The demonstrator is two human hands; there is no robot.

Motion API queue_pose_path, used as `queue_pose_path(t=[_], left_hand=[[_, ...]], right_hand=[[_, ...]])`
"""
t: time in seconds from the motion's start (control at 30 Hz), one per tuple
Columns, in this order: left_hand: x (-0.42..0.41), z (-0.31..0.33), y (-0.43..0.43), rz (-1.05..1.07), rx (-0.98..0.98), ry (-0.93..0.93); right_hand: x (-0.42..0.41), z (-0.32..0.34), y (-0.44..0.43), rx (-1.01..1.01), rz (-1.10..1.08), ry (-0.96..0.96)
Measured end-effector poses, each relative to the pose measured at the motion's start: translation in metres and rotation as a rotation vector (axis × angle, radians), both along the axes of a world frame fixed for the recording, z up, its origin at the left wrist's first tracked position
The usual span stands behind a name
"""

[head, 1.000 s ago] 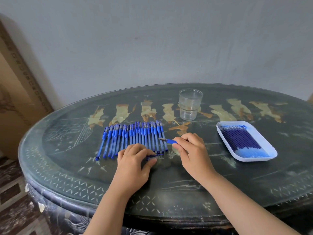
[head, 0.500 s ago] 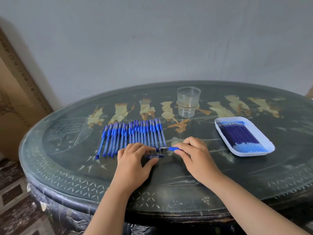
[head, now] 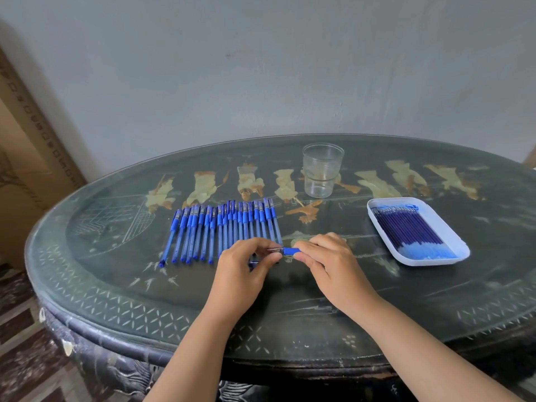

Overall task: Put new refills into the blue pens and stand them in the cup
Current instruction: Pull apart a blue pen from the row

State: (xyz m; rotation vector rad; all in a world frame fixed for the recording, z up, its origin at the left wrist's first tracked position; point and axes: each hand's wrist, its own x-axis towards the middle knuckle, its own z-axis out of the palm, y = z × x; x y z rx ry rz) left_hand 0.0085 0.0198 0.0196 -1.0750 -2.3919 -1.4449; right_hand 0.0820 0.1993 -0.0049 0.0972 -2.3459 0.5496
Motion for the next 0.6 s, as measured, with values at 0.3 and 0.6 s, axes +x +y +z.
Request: queue_pose_path(t=[0.3, 0.6], left_hand=[[0.003, 0.005, -0.001, -0.004, -0.029, -0.082], [0.007, 0.016, 0.000, 0.018, 0.049, -0.273]], right_hand=[[-0.001, 0.000, -0.001, 0.046, -0.001, 0.035], [-0.001, -0.002, 0.001, 0.001, -0.005, 0.034]])
